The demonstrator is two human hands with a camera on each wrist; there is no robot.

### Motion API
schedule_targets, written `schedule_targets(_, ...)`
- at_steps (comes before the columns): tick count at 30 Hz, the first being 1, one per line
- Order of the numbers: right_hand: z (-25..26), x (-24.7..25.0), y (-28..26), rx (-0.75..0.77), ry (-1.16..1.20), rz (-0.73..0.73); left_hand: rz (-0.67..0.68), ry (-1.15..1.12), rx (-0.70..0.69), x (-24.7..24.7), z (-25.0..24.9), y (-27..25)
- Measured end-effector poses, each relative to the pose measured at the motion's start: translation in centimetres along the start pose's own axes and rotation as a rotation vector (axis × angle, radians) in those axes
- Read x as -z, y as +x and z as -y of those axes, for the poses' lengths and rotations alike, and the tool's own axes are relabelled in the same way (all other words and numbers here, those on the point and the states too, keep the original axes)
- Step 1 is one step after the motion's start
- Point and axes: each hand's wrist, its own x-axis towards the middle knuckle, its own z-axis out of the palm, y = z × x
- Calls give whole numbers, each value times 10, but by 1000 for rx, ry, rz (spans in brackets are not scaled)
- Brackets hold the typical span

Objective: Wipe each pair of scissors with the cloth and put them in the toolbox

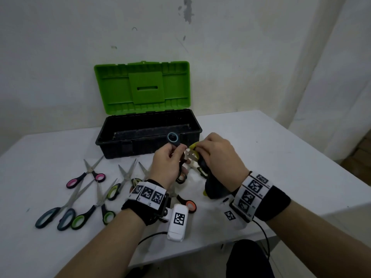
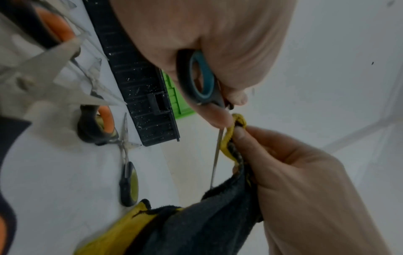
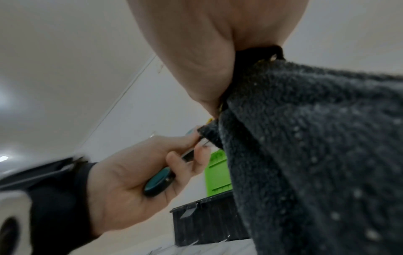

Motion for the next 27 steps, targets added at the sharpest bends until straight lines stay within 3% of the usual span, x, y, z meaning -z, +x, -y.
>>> schedule_targets(3,-14,13,10,-119,-8,-66,-4,42,-9,2,0,1)
schedule_targets(5,-11,15,10,-56,23,-87,-10,66,-25,1,0,2)
schedule_targets(9,9,-1,0,53,9,83,21,67,-73,-4,1,4)
schedule_targets(14,-21,7,13,-109,4,-41,15,42,-4,3,4,3)
schedule_targets(17,-24,15,9,61,86,-81,-5,-47,86,5,4,6)
schedule_targets(21,-16,12,1,276,70,33,56,-148,156,2,0,5)
schedule_targets(24,-17,9,1,302,54,20,88,-197,197,-1,-2,3)
schedule_targets(27,-29,10,4,180,66,-96,66,-202,212,1,0,3)
